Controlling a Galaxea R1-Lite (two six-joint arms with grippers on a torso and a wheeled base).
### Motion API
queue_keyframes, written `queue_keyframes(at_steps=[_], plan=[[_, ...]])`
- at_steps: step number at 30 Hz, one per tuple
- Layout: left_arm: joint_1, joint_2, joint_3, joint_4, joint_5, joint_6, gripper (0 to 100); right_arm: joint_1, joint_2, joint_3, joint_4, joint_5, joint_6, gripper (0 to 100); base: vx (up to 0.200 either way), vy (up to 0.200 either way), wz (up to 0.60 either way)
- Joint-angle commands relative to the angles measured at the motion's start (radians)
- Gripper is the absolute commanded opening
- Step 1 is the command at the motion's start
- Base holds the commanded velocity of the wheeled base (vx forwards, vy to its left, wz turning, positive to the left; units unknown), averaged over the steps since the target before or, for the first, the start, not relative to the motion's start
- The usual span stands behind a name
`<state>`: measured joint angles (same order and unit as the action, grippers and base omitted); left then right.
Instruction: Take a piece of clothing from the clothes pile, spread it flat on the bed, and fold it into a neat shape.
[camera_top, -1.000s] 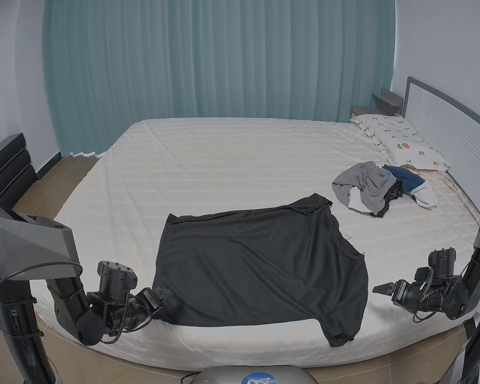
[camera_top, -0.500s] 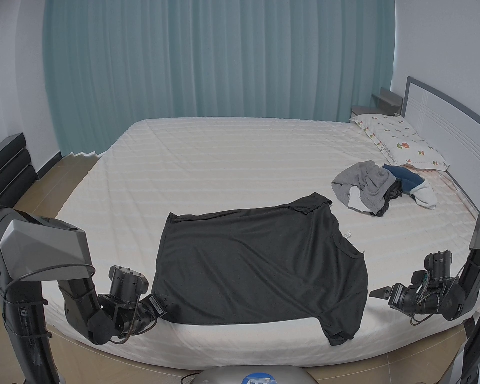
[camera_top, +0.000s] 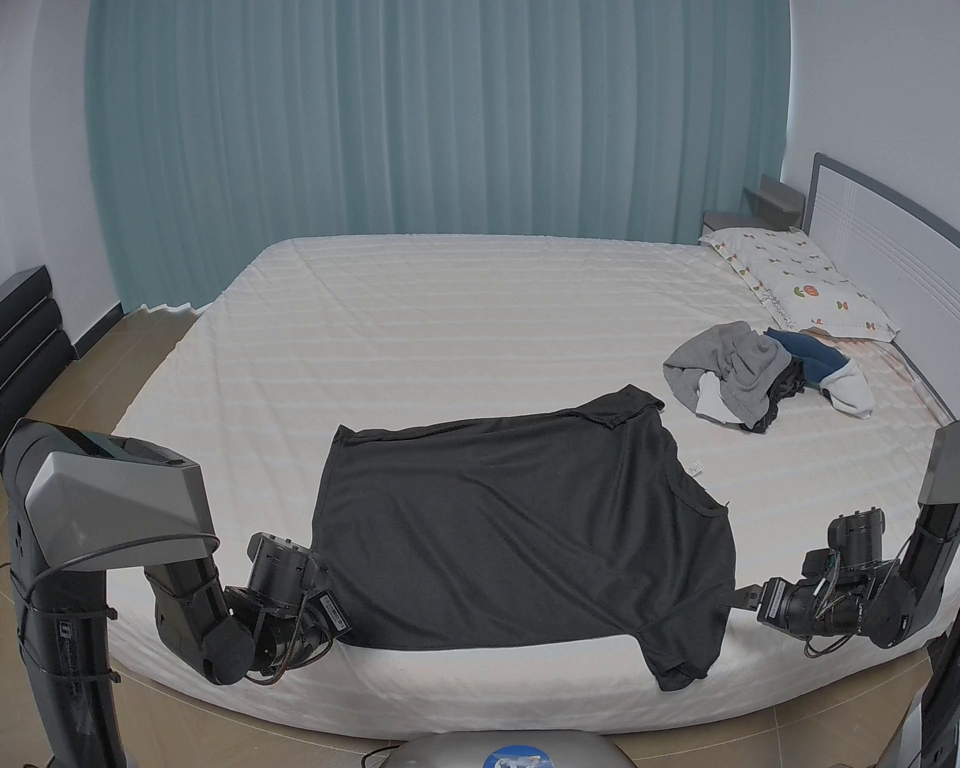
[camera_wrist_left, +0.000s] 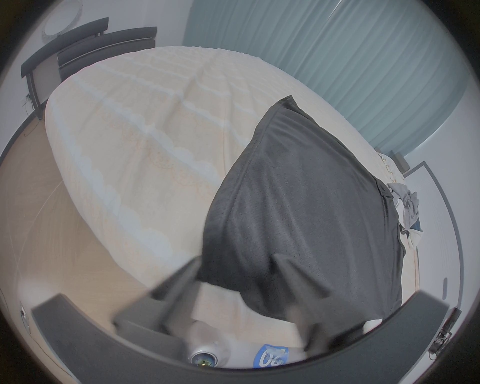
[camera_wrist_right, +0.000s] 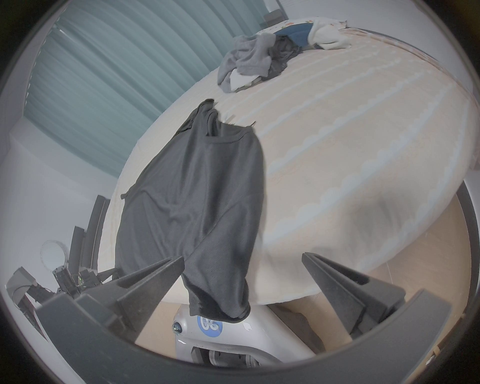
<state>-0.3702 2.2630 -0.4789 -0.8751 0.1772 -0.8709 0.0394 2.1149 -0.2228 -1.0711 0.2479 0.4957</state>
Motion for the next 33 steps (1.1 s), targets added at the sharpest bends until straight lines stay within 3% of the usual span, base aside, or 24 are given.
queue_keyframes(at_steps=[1, 9, 10, 20, 24, 27, 33], plan=[[0.014, -0.013, 0.025, -0.001, 0.002, 0.000, 0, 0.065, 0.128, -0.007, -0.104, -0.041, 0.024, 100, 0.000, 0.000, 0.00], [0.048, -0.033, 0.046, 0.001, 0.005, 0.023, 0, 0.136, 0.221, -0.064, -0.164, -0.140, 0.060, 100, 0.000, 0.000, 0.00], [0.048, -0.033, 0.052, 0.001, 0.005, 0.033, 0, 0.140, 0.224, -0.086, -0.158, -0.154, 0.060, 0, 0.000, 0.000, 0.00], [0.070, -0.033, 0.066, 0.001, 0.005, 0.061, 0, 0.129, 0.181, -0.029, -0.164, -0.165, 0.078, 0, 0.000, 0.000, 0.00], [0.093, -0.045, 0.089, 0.001, 0.005, 0.110, 0, 0.113, 0.126, 0.036, -0.165, -0.147, 0.070, 0, 0.000, 0.000, 0.00], [0.105, -0.074, 0.122, 0.011, -0.001, 0.147, 0, 0.100, 0.071, 0.099, -0.164, -0.090, 0.052, 0, 0.000, 0.000, 0.00], [0.103, -0.071, 0.135, 0.057, -0.001, 0.187, 0, 0.099, 0.073, 0.155, -0.156, -0.076, -0.016, 0, 0.000, 0.000, 0.00]])
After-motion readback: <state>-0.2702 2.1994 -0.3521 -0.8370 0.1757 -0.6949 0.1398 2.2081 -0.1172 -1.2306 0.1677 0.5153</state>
